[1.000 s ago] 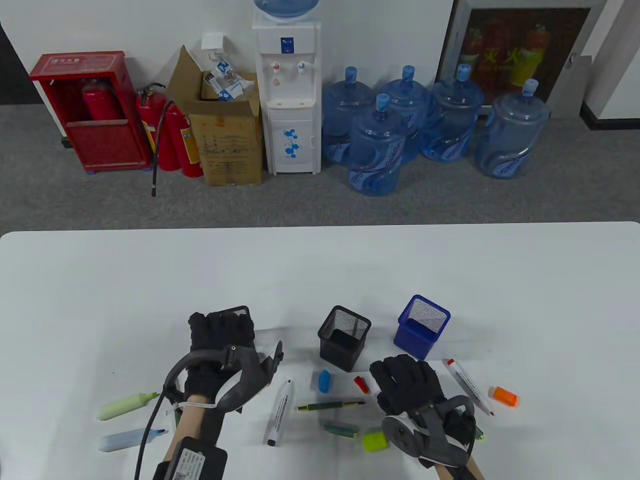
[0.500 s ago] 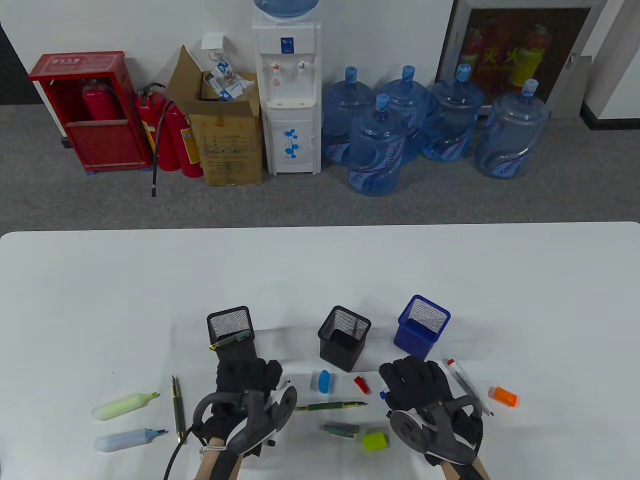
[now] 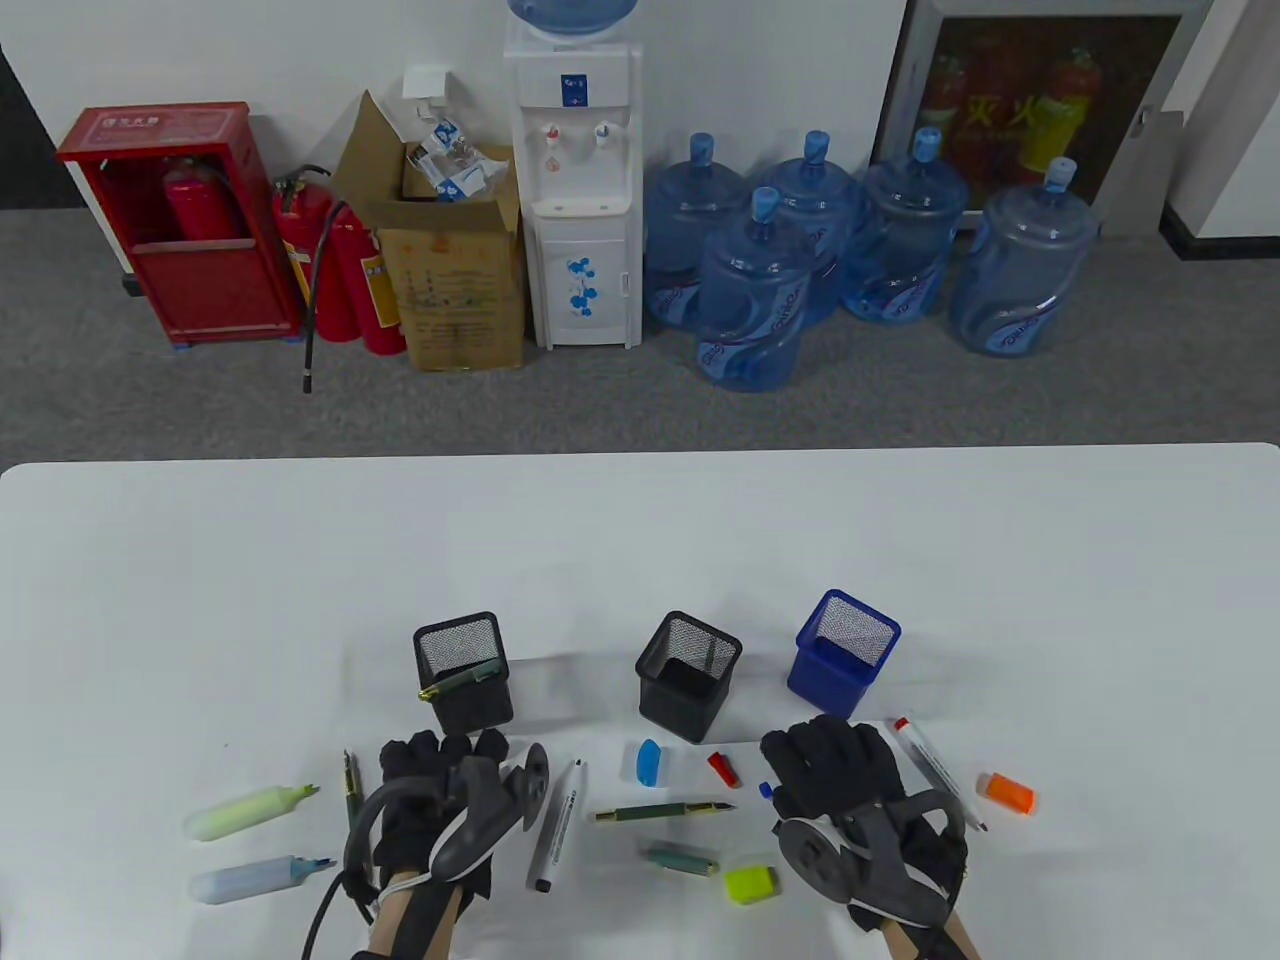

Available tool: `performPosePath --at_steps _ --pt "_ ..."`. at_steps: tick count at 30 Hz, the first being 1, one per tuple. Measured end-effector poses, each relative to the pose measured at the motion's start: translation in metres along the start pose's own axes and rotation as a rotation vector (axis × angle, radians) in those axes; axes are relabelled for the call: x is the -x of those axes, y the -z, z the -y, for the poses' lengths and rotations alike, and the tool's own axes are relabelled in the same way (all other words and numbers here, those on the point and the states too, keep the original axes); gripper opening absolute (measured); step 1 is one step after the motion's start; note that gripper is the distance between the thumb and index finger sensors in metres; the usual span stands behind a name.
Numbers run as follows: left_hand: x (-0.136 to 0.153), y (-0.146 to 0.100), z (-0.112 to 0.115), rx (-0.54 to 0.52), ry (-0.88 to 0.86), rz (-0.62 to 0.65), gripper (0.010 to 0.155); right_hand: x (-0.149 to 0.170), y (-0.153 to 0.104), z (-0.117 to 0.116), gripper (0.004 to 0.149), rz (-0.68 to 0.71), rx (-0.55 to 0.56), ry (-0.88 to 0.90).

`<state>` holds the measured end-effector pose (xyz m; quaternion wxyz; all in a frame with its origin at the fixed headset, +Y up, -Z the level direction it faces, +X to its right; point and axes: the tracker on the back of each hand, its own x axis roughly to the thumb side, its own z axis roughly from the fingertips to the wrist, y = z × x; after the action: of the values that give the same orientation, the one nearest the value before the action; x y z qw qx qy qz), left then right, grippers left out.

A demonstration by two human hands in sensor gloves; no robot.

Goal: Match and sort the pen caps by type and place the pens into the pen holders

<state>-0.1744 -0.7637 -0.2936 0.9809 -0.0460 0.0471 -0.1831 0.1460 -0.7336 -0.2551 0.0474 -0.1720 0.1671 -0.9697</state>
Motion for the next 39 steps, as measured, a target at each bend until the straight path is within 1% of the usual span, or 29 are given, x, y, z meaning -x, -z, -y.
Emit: performPosePath --at_steps 3,8,13,16,17,19,20,22,24,25,27,30,31,34,35,36,38,39 --pt "0.001 0.001 0.001 0.015 -0.03 -0.018 0.073 0.0 0.0 0.0 0.057 -0.004 -0.005 -0.001" --pt "0.0 0.002 0.001 0.015 -0.043 -0.028 0.066 0.002 0.0 0.0 0.057 -0.013 -0.003 0.001" --pt "-0.006 -0.001 0.001 -0.034 0.025 0.023 0.066 0.003 0.0 -0.001 0.057 -0.015 0.002 0.002" --pt "-0.005 -0.007 -0.007 -0.024 -0.042 0.04 0.066 0.005 0.0 -0.001 0.057 -0.02 0.004 0.006" --pt "-0.004 -0.011 -0.011 -0.036 -0.068 0.048 0.065 0.005 0.0 -0.001 0.056 -0.021 0.004 0.006" --pt "-0.004 -0.02 -0.022 -0.111 -0.152 0.08 0.062 0.01 0.002 0.005 0.055 -0.029 0.02 0.008" --pt "-0.004 -0.022 -0.025 -0.124 -0.162 0.084 0.061 0.012 0.002 0.008 0.054 -0.031 0.026 0.009" --pt "-0.006 -0.027 -0.032 -0.193 -0.206 0.131 0.061 0.023 0.004 0.022 0.05 -0.065 0.082 0.047" --pt "-0.009 -0.03 -0.035 -0.202 -0.243 0.188 0.061 0.031 0.005 0.028 0.049 -0.097 0.084 0.077" --pt "-0.012 -0.032 -0.036 -0.224 -0.26 0.217 0.06 0.039 0.006 0.03 0.048 -0.112 0.07 0.061" --pt "-0.016 -0.033 -0.037 -0.249 -0.252 0.236 0.06 0.051 0.005 0.031 0.047 -0.126 0.057 0.008" --pt "-0.02 -0.035 -0.038 -0.266 -0.229 0.265 0.06 0.078 -0.002 0.023 0.047 -0.161 0.0 -0.115" --pt "-0.021 -0.036 -0.038 -0.266 -0.215 0.272 0.06 0.091 -0.007 0.017 0.047 -0.196 -0.034 -0.132" --pt "-0.022 -0.035 -0.036 -0.277 -0.206 0.279 0.06 0.119 -0.017 0.004 0.051 -0.274 -0.136 -0.162" --pt "-0.022 -0.035 -0.036 -0.275 -0.206 0.28 0.06 0.132 -0.021 -0.001 0.054 -0.31 -0.205 -0.183" --pt "-0.022 -0.035 -0.035 -0.278 -0.207 0.28 0.06 0.136 -0.023 -0.002 0.056 -0.321 -0.226 -0.19" --pt "-0.022 -0.034 -0.035 -0.27 -0.2 0.281 0.06 0.15 -0.027 -0.005 0.062 -0.358 -0.328 -0.215" --pt "-0.023 -0.034 -0.034 -0.26 -0.201 0.283 0.06 0.154 -0.028 -0.006 0.062 -0.377 -0.368 -0.214"
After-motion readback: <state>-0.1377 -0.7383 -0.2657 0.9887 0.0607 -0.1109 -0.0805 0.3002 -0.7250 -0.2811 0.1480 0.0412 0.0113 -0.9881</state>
